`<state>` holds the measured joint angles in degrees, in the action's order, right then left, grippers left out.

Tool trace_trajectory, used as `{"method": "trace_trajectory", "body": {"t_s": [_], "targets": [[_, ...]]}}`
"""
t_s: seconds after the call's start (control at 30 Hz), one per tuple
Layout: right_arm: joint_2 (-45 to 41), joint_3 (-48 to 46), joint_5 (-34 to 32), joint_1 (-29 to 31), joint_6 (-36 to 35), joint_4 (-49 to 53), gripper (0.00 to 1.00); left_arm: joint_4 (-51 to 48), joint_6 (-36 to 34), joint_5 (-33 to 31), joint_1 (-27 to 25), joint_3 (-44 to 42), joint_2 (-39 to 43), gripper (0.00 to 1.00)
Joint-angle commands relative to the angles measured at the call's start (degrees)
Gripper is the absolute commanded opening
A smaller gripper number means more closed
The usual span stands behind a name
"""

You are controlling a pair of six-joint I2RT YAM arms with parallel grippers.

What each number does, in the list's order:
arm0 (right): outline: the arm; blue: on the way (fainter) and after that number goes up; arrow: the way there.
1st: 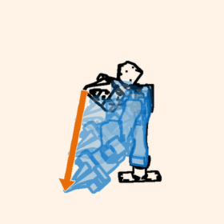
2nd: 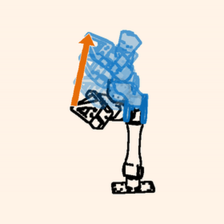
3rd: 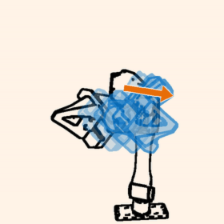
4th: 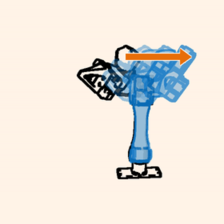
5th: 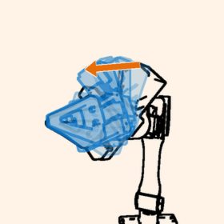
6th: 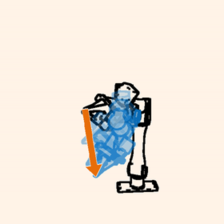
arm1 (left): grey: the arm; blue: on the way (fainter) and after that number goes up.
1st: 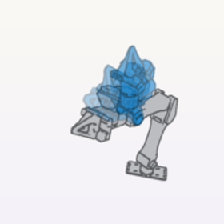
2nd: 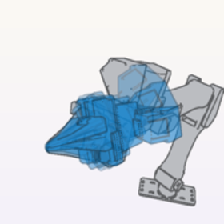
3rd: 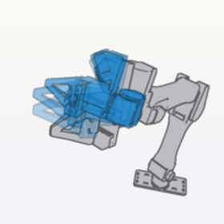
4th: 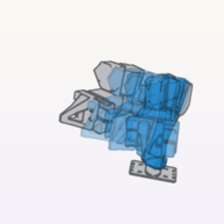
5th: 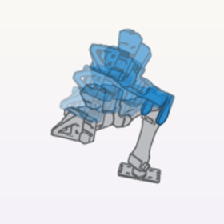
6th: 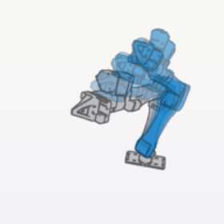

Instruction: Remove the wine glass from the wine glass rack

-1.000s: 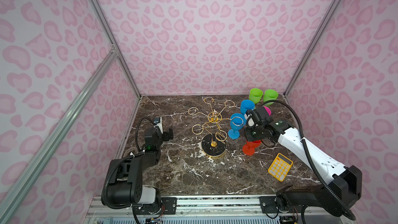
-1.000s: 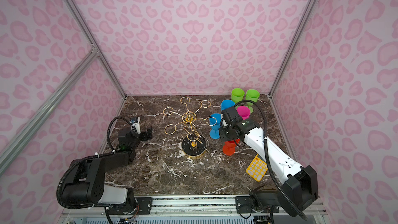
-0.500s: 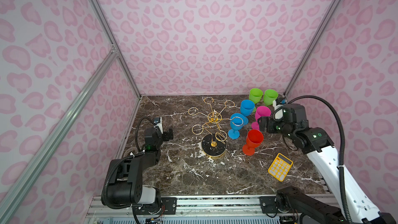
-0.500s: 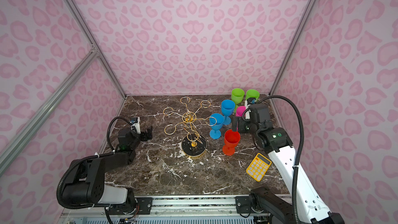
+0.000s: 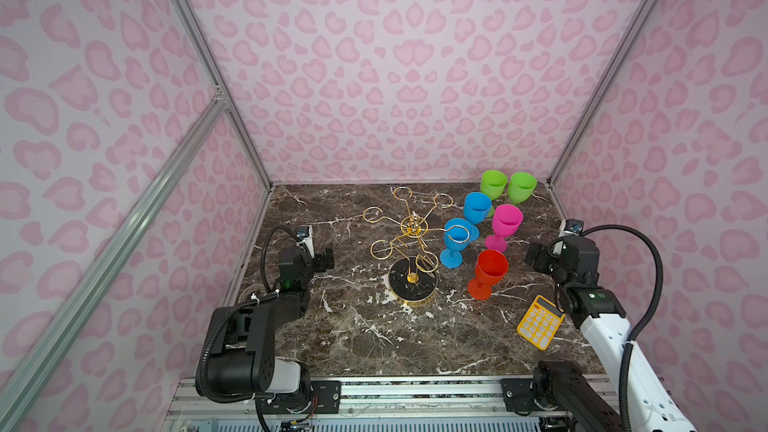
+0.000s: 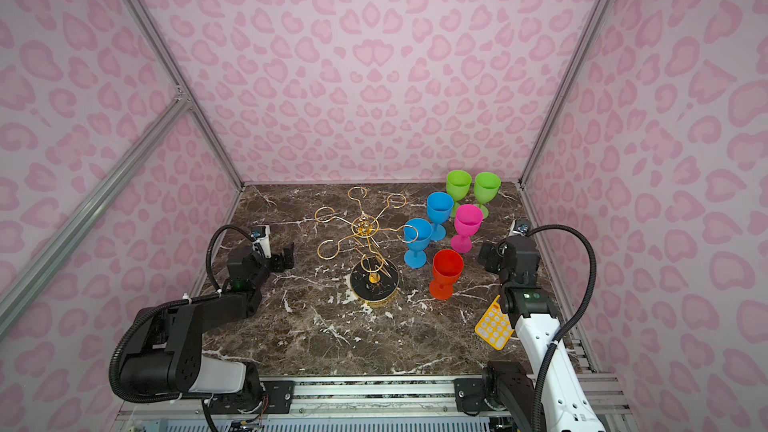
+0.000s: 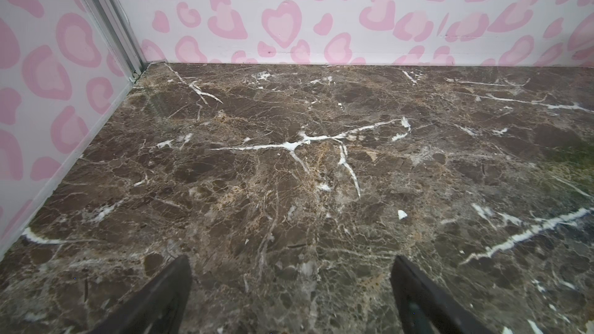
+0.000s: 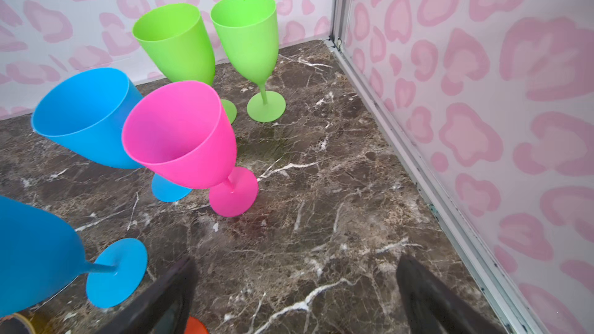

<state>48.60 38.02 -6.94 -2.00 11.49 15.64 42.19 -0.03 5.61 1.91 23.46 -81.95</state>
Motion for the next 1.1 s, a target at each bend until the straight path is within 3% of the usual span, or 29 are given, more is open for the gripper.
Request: {"method": "trace_trajectory", "body": {"t_s": [0.0, 0.5, 0.73, 1.07], "targets": [[-0.2, -1.2, -3.9, 0.0, 1.7, -4.5, 0.98, 2.8, -0.2, 0.2, 0.1, 0.5, -0.3, 0.97], [7.7, -0.7, -5.3, 1.7, 2.5, -5.2, 0.98, 2.6, -0.1, 0.3, 0.0, 0.6, -0.4, 0.98], [8.9, -7.6, -3.9, 1.7, -0.4, -17.3, 0.98, 2.5, -0.1, 0.3, 0.1, 0.6, -0.4, 0.98], [11.6, -10.3, -4.7, 1.7, -0.5, -21.0, 0.98, 2.5, -0.1, 0.4, 0.1, 0.7, -0.5, 0.98]]}}
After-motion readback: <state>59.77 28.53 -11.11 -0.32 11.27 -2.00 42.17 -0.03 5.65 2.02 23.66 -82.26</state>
